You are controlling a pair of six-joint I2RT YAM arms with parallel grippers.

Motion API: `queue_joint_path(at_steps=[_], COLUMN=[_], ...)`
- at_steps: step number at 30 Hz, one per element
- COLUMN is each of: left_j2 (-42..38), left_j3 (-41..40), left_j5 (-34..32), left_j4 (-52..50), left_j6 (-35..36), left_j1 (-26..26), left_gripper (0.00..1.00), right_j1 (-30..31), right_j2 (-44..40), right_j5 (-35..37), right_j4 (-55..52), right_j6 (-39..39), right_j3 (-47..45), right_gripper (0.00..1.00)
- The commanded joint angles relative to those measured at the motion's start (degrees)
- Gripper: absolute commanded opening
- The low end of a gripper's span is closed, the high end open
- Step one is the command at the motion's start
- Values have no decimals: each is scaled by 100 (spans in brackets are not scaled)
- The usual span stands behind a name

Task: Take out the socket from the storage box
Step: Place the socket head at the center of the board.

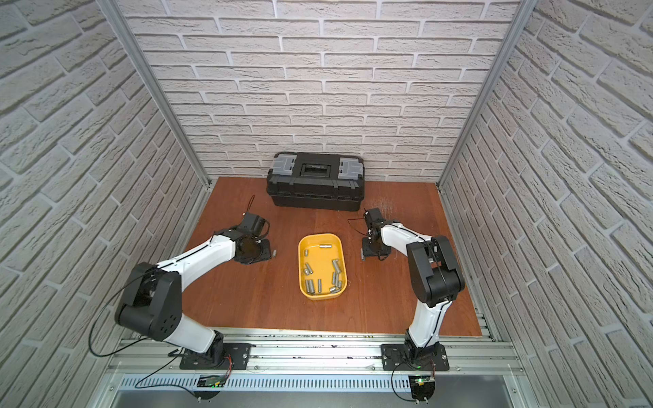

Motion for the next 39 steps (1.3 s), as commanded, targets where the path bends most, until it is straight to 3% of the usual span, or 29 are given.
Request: queue_joint_path(at_steps=[1, 12, 32, 39], left_j2=[-85, -75, -67, 0], left_j3=[-72, -45, 29, 568], left_j5=[12, 15, 15, -61], left_j4=[61, 59, 44, -119], left_j6=[15, 21, 59, 289], left_j1=[-32, -59, -129, -673], left_gripper=[52, 52, 53, 52], right_j1=[-25, -23, -20, -17], right_j2=[46, -162, -923, -1371], right_j5=[-32, -20, -116, -203], right_j4=[5, -79, -408, -496], right_j6=[-11, -28, -28, -11], right_j3=[27, 77, 254, 140], right_gripper=[49, 60, 64, 64])
